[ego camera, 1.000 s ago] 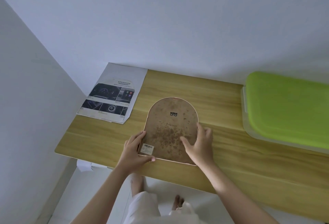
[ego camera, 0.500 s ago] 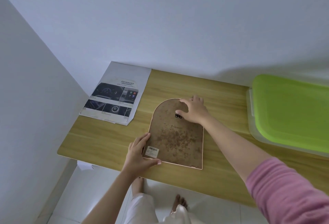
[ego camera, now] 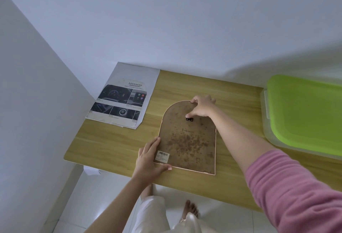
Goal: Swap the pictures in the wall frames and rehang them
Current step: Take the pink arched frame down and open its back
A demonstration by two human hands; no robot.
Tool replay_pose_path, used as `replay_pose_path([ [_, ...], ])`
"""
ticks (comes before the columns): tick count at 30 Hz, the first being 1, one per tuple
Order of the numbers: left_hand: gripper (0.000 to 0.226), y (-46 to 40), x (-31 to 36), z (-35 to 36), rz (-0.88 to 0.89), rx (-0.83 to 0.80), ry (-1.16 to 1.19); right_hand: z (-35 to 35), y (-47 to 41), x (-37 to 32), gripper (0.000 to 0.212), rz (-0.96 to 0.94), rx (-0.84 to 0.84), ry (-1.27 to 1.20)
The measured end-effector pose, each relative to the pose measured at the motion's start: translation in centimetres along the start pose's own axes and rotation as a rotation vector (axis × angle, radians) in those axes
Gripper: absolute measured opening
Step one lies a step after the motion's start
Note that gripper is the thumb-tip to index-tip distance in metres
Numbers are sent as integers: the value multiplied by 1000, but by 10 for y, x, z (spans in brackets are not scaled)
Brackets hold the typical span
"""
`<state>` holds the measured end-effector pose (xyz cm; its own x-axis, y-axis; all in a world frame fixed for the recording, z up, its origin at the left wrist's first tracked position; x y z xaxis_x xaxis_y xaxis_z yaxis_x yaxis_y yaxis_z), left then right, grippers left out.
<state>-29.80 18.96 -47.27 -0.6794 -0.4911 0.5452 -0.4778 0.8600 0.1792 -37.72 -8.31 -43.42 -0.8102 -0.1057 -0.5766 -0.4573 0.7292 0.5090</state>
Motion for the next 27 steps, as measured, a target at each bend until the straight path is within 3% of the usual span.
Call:
replay_pose_path([
  [6,110,0,-2,3,-6,-6,-21,-8,-5,-5,71,8,-26,-53],
  [19,113,-3,6,-6,34,24,5,-18,14,1,68,-162,-65,-237],
  [23,113,-2,7,-5,33,46,23,-15,24,8,73,-198,28,-249],
  [27,113,-2,7,-4,36,55,26,-10,53,30,88,-317,278,-313],
])
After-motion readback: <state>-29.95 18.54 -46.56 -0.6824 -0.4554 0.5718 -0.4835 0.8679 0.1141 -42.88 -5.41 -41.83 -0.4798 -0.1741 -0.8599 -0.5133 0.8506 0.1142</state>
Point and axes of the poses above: each hand's wrist, its own y-axis away from the middle knuckle, its own z-axis out of the palm, x = y × z, the point moved 2 cm from there along -y, towards the middle knuckle, and after that the axes turned 14 degrees about -y, right-handed, at the moved point
